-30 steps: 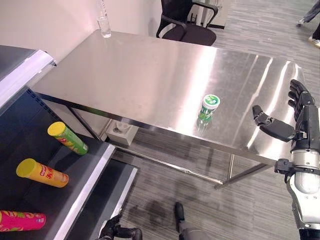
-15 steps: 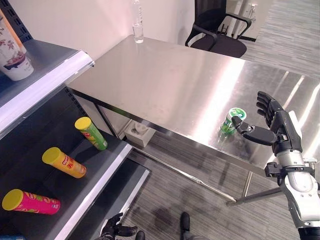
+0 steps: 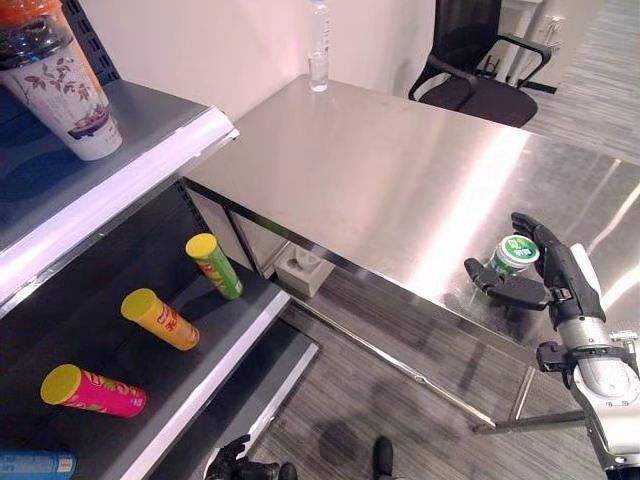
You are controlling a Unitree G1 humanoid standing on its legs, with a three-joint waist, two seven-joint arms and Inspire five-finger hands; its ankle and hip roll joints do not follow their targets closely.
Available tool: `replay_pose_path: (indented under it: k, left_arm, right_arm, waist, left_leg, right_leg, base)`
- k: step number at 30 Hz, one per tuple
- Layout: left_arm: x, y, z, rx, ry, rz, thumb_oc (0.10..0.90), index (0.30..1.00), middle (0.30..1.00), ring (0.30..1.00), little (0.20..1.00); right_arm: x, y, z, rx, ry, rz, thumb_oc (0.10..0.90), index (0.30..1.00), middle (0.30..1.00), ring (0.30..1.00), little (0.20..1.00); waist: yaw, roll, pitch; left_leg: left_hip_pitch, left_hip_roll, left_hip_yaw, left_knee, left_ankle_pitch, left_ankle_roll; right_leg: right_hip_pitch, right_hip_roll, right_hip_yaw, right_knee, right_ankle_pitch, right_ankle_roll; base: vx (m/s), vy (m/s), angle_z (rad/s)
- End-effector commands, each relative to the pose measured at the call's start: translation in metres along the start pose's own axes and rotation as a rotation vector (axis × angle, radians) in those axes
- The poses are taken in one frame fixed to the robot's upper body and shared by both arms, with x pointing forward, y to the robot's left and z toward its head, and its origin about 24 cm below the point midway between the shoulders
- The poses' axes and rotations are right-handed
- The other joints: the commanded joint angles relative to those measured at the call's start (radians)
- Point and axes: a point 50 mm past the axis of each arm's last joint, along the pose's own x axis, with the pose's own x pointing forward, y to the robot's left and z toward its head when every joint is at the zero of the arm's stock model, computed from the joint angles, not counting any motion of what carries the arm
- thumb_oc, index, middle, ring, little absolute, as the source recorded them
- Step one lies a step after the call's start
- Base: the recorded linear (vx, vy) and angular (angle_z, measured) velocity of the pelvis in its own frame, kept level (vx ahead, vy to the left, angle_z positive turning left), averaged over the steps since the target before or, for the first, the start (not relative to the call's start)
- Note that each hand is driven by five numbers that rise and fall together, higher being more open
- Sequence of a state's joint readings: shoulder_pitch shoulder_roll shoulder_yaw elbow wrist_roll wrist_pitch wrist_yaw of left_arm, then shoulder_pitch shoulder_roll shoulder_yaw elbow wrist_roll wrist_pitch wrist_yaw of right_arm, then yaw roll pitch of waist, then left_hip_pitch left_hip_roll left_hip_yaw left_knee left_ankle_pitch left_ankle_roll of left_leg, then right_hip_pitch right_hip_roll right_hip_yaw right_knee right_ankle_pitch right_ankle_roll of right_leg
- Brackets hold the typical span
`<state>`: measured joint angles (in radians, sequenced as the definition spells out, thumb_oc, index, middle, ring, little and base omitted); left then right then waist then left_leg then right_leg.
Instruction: Put the goods on the table back onto the shelves and tidy them up.
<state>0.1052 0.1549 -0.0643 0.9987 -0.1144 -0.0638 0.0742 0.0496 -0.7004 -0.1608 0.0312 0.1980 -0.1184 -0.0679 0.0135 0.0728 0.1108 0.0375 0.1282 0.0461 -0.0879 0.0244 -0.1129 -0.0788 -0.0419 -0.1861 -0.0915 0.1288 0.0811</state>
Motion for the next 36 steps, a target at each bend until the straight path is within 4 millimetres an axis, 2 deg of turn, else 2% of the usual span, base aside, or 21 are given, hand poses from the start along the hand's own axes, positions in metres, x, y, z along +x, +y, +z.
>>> replay_pose_path:
  k: [1, 18, 19, 20, 36]
  left_arm:
    - [0.0040, 0.0319, 0.0189, 0.071, -0.067, 0.084, 0.800, 0.900, 0.900, 0.900, 0.900]
    - [0.0048, 0.0266, 0.0206, 0.057, -0.071, 0.086, 0.800, 0.900, 0.900, 0.900, 0.900]
    - [0.0049, 0.0265, 0.0210, 0.058, -0.070, 0.085, 0.800, 0.900, 0.900, 0.900, 0.900]
    - [0.0050, 0.0264, 0.0214, 0.058, -0.072, 0.085, 0.800, 0.900, 0.900, 0.900, 0.900]
    - [0.0048, 0.0265, 0.0211, 0.051, -0.070, 0.088, 0.800, 0.900, 0.900, 0.900, 0.900]
  right_arm:
    - [0.0194, -0.0180, 0.0395, -0.070, -0.196, -0.066, 0.800, 0.900, 0.900, 0.900, 0.900]
    - [0.0221, -0.0152, 0.0324, -0.089, -0.162, -0.104, 0.800, 0.900, 0.900, 0.900, 0.900]
    - [0.0223, -0.0146, 0.0318, -0.085, -0.159, -0.103, 0.574, 0.561, 0.561, 0.561, 0.561]
    - [0.0223, -0.0141, 0.0313, -0.083, -0.158, -0.106, 0.400, 0.300, 0.300, 0.300, 0.300]
    - [0.0240, -0.0139, 0.0344, -0.072, -0.176, -0.149, 0.400, 0.300, 0.300, 0.300, 0.300]
  waist:
    - [0.007, -0.063, -0.040]
    - [0.013, -0.064, -0.027]
    - [0.013, -0.064, -0.027]
    - [0.013, -0.064, -0.027]
    - [0.018, -0.064, -0.028]
  left_leg:
    - [-0.006, -0.018, 0.062, 0.001, -0.022, -0.034]
    - [-0.008, -0.023, 0.057, 0.001, -0.023, -0.032]
    - [-0.007, -0.023, 0.057, 0.001, -0.024, -0.032]
    - [-0.006, -0.023, 0.057, 0.001, -0.025, -0.031]
    - [0.000, -0.022, 0.058, 0.001, -0.028, -0.029]
  right_leg:
    - [0.085, -0.021, 0.041, 0.073, -0.216, 0.097]
    - [0.093, -0.028, 0.030, 0.068, -0.213, 0.100]
    - [0.093, -0.027, 0.029, 0.067, -0.213, 0.100]
    - [0.094, -0.027, 0.029, 0.067, -0.213, 0.100]
    - [0.105, -0.027, 0.024, 0.063, -0.215, 0.099]
  base:
    - [0.00, -0.015, 0.03]
    - [0.00, 0.000, 0.00]
    - [0.00, 0.000, 0.00]
    - [0.00, 0.000, 0.00]
    - [0.00, 0.000, 0.00]
